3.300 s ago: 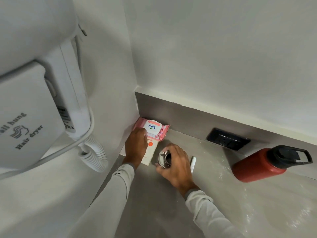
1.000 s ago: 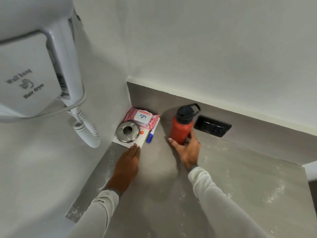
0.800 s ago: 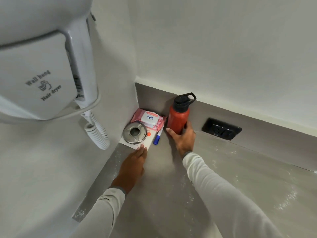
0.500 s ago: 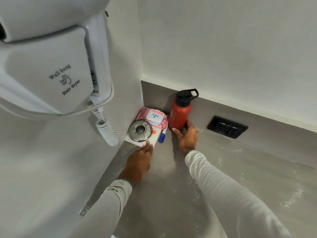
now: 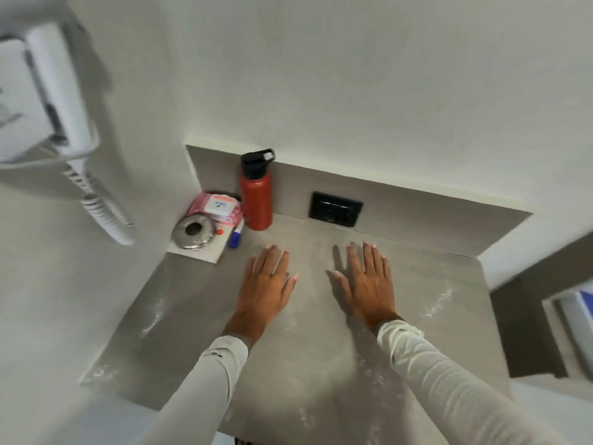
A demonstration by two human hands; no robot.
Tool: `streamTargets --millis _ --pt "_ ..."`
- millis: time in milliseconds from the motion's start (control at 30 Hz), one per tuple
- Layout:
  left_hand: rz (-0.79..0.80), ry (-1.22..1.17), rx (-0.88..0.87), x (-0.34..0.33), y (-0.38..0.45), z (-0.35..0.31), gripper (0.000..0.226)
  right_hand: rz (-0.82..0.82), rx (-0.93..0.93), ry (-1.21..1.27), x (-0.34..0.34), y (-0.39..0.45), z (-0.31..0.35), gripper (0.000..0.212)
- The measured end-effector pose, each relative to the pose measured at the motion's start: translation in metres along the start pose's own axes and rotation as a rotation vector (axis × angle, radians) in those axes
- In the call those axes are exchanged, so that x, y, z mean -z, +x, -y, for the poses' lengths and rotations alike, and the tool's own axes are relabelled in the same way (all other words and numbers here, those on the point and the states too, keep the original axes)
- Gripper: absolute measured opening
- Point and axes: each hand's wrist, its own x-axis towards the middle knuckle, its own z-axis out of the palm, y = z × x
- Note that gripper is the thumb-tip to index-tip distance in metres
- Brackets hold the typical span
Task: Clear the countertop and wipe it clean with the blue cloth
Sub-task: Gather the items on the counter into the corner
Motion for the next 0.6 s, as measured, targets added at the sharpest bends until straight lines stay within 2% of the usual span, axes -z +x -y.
streamTargets --millis 200,367,467,600 --pt "0.023 0.086 -0.09 -0.033 0.019 -0.156 0.068 -0.132 -0.055 -0.126 0.036 -0.045 -0.144 0.077" --pt "0.1 0.103 -0.129 -0.066 0.029 -0.322 0.069 -0.176 -0.119 -0.167 0.072 -0.093 -0.306 0.076" --pt "0.138 0.114 -0.122 -0.081 0.034 -0.405 0.068 -0.226 -0.201 -0.154 0.098 -0.124 -0.398 0.065" --pt "0.184 0.101 -0.157 -0.099 0.029 -0.484 0.071 -0.341 -0.243 0.086 0.113 -0.155 -0.489 0.035"
